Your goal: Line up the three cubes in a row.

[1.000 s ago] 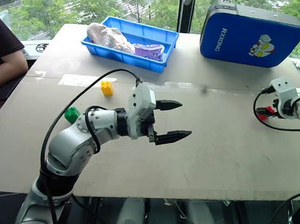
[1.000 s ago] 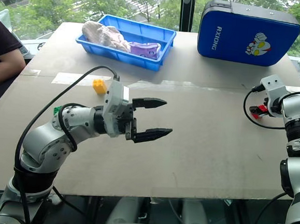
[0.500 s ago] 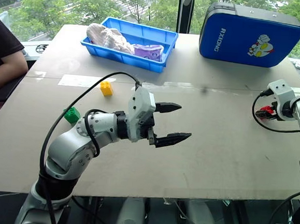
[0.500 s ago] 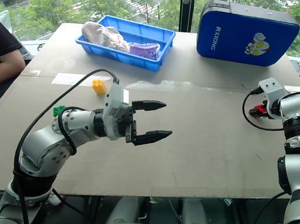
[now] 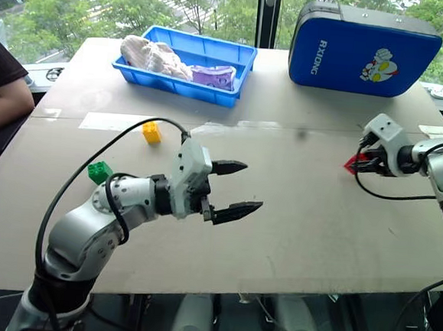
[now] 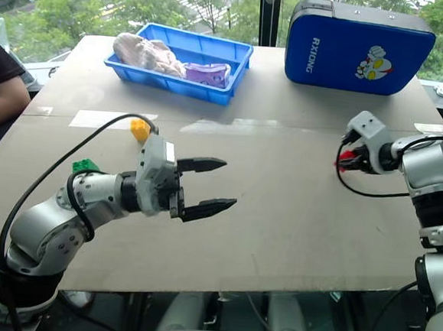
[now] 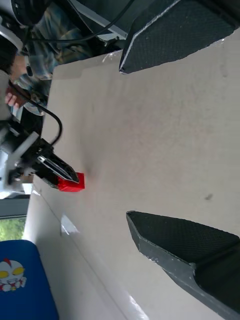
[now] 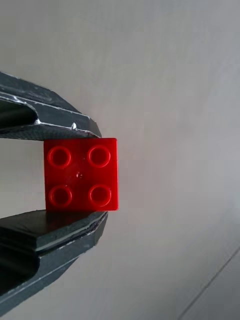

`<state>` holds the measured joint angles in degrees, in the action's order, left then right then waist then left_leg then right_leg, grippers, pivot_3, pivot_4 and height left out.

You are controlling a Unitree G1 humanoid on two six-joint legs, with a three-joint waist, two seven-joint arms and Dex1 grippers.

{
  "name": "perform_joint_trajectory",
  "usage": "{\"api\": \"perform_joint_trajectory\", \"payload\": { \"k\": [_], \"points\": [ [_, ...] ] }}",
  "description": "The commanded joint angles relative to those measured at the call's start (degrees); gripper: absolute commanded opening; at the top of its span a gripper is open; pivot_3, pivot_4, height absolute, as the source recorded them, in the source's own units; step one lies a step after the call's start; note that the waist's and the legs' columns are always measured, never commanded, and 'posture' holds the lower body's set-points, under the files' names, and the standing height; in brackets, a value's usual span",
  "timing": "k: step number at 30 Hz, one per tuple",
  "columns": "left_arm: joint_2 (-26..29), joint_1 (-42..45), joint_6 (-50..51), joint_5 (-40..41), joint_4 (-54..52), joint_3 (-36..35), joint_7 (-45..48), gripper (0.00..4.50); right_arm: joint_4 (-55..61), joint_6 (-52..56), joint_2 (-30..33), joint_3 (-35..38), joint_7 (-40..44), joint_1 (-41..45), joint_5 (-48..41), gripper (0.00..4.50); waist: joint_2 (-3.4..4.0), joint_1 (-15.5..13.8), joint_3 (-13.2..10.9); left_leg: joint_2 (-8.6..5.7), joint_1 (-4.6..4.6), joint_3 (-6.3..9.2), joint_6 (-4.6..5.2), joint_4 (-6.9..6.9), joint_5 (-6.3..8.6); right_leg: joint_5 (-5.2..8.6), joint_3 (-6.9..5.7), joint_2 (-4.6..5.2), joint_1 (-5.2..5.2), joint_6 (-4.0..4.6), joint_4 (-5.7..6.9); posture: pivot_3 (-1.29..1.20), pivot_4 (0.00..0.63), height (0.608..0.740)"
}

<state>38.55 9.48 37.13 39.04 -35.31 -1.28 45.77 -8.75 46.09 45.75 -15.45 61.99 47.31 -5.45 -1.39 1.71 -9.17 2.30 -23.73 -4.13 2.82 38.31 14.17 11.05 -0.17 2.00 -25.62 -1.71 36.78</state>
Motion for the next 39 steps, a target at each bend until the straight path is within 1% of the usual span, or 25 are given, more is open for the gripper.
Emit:
{"api": "perform_joint_trajectory", "payload": {
  "k": [1, 3, 5, 8, 11, 15, 19, 24, 29, 39],
  "points": [
    [2.03, -4.16, -1.25, 0.82, -4.28, -4.56, -0.11, 4.50, 11.83, -0.34, -1.97, -3.20, 2.96, 1.07, -1.61, 1.31, -0.01, -0.05, 0.00, 0.05, 0.01, 0.07, 0.00, 0.00, 0.00, 0.01, -0.08, -0.03, 0.02, 0.01, 0.01, 0.00, 0.150, 0.740],
    [2.60, -6.64, -1.32, 1.14, -5.04, -6.52, -0.50, 4.50, 12.52, -2.13, -4.27, -6.86, 3.26, 2.25, -0.03, 1.31, -0.01, -0.37, 0.01, 0.07, 0.00, 0.13, -0.01, 0.00, 0.00, 0.02, -0.18, -0.02, 0.04, 0.03, 0.02, 0.00, 0.150, 0.740],
    [3.40, -8.99, -1.65, 0.80, -5.68, -8.04, -0.41, 4.50, 11.28, -4.18, -6.19, -10.34, 3.65, 3.65, 1.88, 1.31, -0.01, -0.90, 0.01, 0.05, 0.01, 0.09, -0.03, 0.02, 0.00, 0.14, -0.16, 0.03, 0.06, 0.25, 0.01, 0.00, 0.150, 0.740],
    [4.22, -12.05, -1.87, 1.09, -7.00, -10.07, -0.39, 4.50, 7.36, -10.27, -7.00, -15.51, 4.53, 5.38, 6.57, 1.31, -0.01, -1.25, 0.01, -0.02, -0.03, 0.03, -0.05, 0.08, -0.02, 0.15, -0.12, 0.23, 0.06, 0.28, 0.01, 0.00, 0.150, 0.740],
    [5.31, -15.76, -2.30, 1.36, -8.57, -12.60, 0.29, 4.50, 3.20, -14.51, -7.93, -17.72, 5.91, 7.02, 8.83, 1.31, -0.02, -1.14, 0.01, -0.14, -0.07, -0.10, -0.04, 0.09, -0.02, 0.14, -0.09, 0.44, 0.07, 0.27, -0.07, 0.00, 0.150, 0.740],
    [6.90, -20.87, -3.64, 1.23, -9.38, -16.35, 2.37, 4.50, -0.29, -18.85, -9.47, -17.87, 8.00, 8.30, 10.20, 1.31, -0.02, -1.03, 0.00, -0.15, -0.08, -0.13, -0.05, 0.07, -0.02, 0.15, -0.12, 0.49, 0.05, 0.27, -0.10, 0.00, 0.150, 0.740],
    [7.07, -22.84, -4.40, 2.04, -8.99, -18.46, 3.22, 4.50, -1.05, -19.04, -11.45, -17.10, 10.27, 9.04, 9.79, 1.31, -0.01, -1.01, 0.00, -0.10, -0.04, -0.07, -0.05, 0.03, -0.02, 0.15, -0.20, 0.44, 0.04, 0.28, -0.05, 0.00, 0.150, 0.740],
    [7.07, -23.88, -5.83, 0.71, -8.64, -18.13, 3.54, 4.50, -1.53, -20.54, -13.50, -17.08, 12.38, 8.63, 9.31, 1.31, -0.01, -0.98, 0.00, -0.10, -0.02, -0.08, -0.05, 0.04, -0.02, 0.15, -0.20, 0.44, 0.06, 0.28, -0.03, 0.00, 0.150, 0.740],
    [7.35, -24.60, -6.76, 0.44, -8.53, -18.03, 3.94, 4.50, -4.48, -21.61, -15.29, -16.87, 12.13, 8.94, 10.35, 1.31, -0.01, -1.03, 0.00, -0.10, -0.03, -0.08, -0.05, 0.03, -0.01, 0.14, -0.20, 0.46, 0.05, 0.29, -0.04, 0.00, 0.150, 0.740],
    [7.64, -25.15, -7.41, 0.43, -8.28, -18.18, 4.22, 4.50, -7.08, -21.70, -16.71, -16.62, 12.78, 9.23, 10.88, 1.31, -0.01, -0.95, 0.00, -0.10, -0.02, -0.09, -0.05, 0.03, -0.01, 0.14, -0.20, 0.46, 0.05, 0.29, -0.03, 0.00, 0.150, 0.740]
  ]
}}
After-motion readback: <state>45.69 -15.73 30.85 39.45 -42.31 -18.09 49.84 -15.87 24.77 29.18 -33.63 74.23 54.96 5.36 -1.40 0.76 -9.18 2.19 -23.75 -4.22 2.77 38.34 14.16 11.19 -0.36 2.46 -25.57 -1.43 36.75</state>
